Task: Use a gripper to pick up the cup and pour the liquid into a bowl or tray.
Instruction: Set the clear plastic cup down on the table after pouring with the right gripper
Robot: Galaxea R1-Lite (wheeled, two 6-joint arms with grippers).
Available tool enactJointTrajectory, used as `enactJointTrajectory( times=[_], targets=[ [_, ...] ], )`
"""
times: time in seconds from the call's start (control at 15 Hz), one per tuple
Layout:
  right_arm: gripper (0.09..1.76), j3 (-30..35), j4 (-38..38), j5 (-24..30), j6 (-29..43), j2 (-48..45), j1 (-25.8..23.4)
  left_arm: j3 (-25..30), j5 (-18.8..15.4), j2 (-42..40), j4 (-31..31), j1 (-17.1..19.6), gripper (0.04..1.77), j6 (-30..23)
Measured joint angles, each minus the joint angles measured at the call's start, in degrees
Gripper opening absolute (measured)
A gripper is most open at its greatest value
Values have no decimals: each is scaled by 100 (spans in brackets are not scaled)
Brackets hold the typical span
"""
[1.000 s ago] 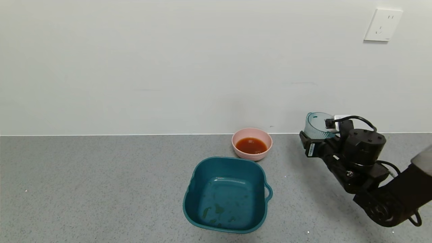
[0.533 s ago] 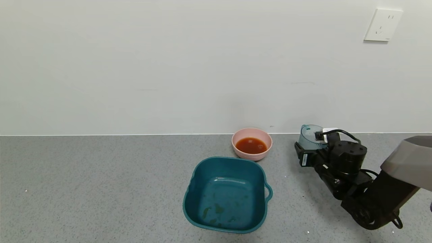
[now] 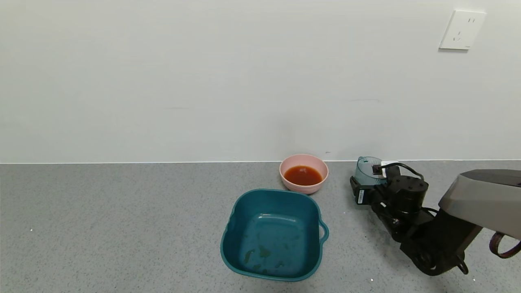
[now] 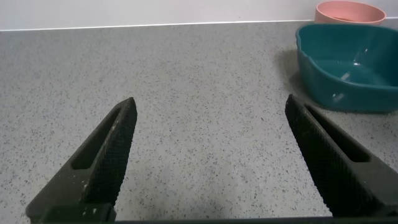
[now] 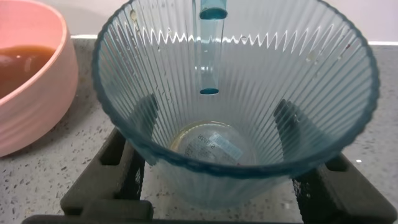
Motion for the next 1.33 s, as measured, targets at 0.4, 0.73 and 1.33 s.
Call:
enactJointTrajectory(
  times=[0.4,0.73,1.33],
  targets=[
    [134,-193,13,45,49,232,28,0,-2,0,0,0,172,-1],
    [147,-249,24,59,46,278,50,0,0,0,0,0,172,-1],
    [163,-218,61,216,51,83,35,0,0,0,0,0,172,-1]
  ],
)
